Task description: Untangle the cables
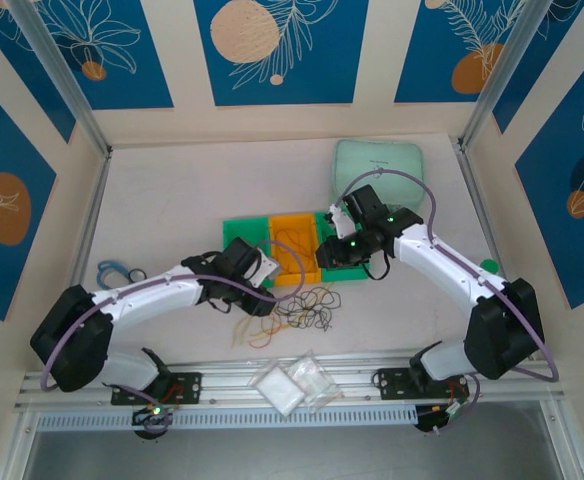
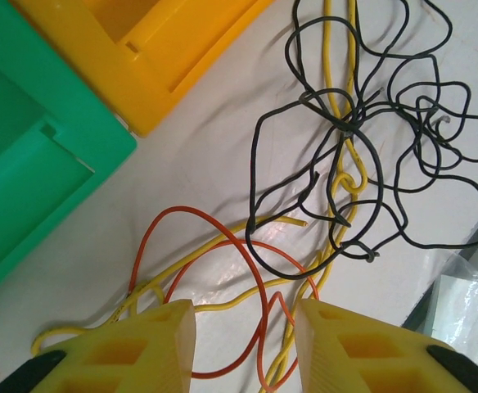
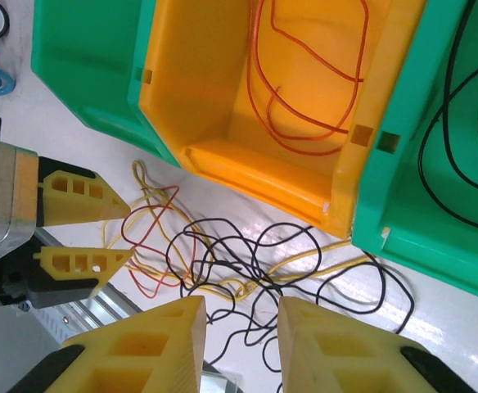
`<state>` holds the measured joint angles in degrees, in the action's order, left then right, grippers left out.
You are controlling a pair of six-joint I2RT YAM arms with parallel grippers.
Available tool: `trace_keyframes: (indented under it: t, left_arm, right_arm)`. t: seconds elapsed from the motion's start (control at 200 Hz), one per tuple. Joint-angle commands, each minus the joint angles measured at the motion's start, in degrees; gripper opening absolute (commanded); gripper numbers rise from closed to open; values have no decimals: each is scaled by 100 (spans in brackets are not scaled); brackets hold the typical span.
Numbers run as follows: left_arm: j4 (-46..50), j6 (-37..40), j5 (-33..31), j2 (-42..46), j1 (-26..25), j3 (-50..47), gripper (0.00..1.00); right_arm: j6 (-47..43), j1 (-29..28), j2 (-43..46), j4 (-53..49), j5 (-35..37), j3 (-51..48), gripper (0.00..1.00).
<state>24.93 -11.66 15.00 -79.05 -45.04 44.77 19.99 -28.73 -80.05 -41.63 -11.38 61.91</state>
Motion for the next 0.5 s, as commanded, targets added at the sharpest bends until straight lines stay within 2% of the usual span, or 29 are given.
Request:
trace_keyframes:
  t: [0.0,0.29,0.365,0.435,0.495]
  left_arm:
    - [177,126,72,-92,-80,137,36]
    - [195,127,162,-367,-149,198,36]
    - [228,138,180,-430,-150,207,26]
    - [280,159,195,-500,-147,250,10]
    - [343,194,222,-546,-146,300,0]
  right_arm:
    - [75,68,184,-39,-173,-78,30]
    - [75,116,236,-12,-189,-109,30]
    - [75,131,244,-6,-198,-126,30]
    - [75,133,244,-3,-198,-139,30]
    - [80,144,244,14,-215,-161,30]
